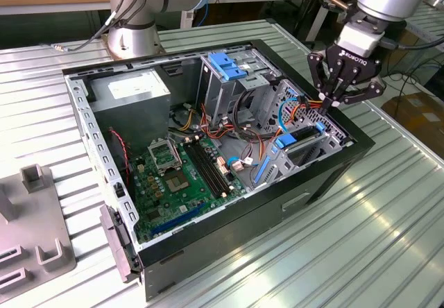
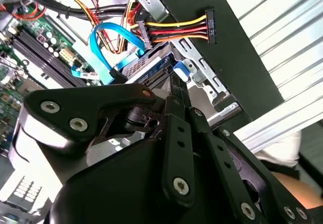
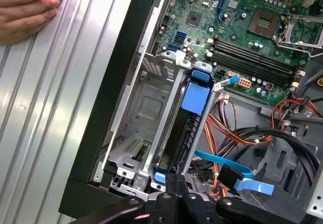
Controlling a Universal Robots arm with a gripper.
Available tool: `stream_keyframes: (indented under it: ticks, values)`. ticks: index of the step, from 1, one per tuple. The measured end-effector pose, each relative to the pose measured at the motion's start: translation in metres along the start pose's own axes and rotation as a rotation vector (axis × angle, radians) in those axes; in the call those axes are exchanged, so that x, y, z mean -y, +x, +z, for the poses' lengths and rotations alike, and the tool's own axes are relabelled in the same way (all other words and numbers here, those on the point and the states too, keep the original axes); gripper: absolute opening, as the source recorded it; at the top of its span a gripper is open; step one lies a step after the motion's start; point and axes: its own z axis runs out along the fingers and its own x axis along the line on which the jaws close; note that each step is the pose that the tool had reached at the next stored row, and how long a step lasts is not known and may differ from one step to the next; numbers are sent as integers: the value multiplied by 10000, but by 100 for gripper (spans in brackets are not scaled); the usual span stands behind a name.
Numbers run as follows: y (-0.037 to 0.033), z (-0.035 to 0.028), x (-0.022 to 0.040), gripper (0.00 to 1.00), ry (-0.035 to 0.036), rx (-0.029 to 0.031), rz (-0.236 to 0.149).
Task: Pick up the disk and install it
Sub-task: 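Insert the first disk wire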
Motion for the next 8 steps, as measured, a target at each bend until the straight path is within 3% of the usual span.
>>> stream_keyframes:
  ticks: [5, 8]
  values:
    - [2, 0, 4, 11, 67, 1, -1004]
    - [3, 0, 7, 11, 88, 0, -1321]
